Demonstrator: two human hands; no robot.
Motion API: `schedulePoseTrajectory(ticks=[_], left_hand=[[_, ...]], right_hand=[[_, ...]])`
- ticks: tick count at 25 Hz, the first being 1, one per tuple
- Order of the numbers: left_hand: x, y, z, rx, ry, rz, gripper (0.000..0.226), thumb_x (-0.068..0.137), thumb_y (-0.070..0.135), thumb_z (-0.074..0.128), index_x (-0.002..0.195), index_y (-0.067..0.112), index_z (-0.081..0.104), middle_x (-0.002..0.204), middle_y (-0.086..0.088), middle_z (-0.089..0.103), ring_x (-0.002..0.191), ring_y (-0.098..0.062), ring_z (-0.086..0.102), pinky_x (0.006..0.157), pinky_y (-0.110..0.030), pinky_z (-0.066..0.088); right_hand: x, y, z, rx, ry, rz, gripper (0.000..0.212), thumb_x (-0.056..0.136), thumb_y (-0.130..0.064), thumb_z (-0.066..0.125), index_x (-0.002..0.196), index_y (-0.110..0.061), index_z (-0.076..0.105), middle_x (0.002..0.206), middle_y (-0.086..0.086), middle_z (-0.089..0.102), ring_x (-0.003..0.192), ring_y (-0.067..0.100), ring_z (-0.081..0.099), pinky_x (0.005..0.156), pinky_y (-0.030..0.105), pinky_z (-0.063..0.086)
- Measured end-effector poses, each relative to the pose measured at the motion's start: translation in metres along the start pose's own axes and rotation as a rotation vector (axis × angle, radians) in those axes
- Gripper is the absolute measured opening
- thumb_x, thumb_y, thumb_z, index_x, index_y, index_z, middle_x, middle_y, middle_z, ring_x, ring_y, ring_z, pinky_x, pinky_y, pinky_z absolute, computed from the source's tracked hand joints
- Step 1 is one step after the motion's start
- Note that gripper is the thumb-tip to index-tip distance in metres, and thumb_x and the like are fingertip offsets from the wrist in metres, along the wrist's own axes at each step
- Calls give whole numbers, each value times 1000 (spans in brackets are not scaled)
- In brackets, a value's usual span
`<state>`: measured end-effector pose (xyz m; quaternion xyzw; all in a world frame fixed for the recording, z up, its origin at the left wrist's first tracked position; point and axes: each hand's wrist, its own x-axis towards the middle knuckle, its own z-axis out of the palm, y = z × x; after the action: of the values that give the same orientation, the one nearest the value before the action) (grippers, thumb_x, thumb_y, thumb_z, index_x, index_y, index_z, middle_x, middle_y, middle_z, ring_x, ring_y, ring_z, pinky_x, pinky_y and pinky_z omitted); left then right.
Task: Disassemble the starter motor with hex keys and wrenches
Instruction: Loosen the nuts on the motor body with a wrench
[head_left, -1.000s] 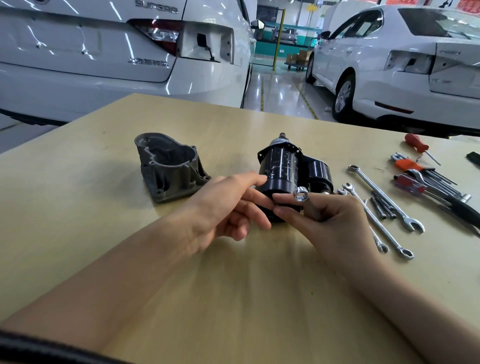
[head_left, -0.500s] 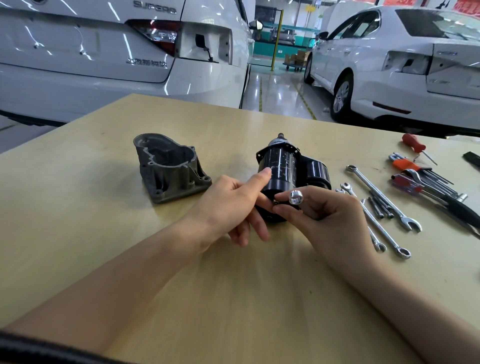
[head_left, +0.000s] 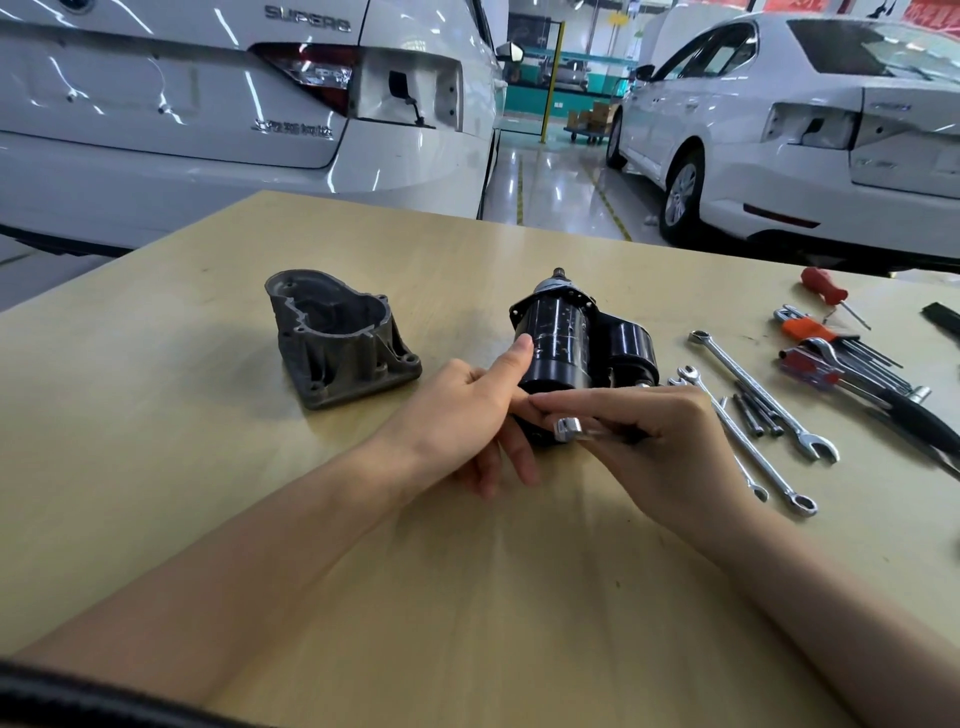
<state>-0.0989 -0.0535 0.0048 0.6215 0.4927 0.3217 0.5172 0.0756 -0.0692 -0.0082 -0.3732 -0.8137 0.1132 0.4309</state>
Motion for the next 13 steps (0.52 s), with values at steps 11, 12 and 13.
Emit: schedulePoseTrajectory(ticks=[11, 12, 13], left_hand=[[7, 0, -17, -138, 348, 299, 70, 105, 27, 32, 46, 3, 63, 33, -6, 33, 28, -14, 24, 35, -17, 21], [7, -1, -17, -132, 352, 298, 70, 105, 27, 32, 47, 2, 63, 33, -6, 33, 28, -14, 24, 35, -17, 21], [8, -2, -17, -128, 356, 297, 70, 105, 27, 32, 48, 3, 63, 34, -6, 33, 29, -14, 25, 35, -17, 22]], right_hand=[[11, 24, -60, 88, 287, 685, 8, 84, -10, 70, 82, -17, 71, 70, -3, 74, 41, 3, 49, 41, 8, 36], [10, 29, -62, 36, 215, 745, 10, 86, -6, 67, 81, -15, 68, 69, -3, 73, 39, 5, 49, 39, 8, 35], [9, 32, -62, -11, 148, 791, 11, 89, -5, 63, 81, -12, 64, 70, -4, 73, 39, 8, 50, 39, 8, 35]])
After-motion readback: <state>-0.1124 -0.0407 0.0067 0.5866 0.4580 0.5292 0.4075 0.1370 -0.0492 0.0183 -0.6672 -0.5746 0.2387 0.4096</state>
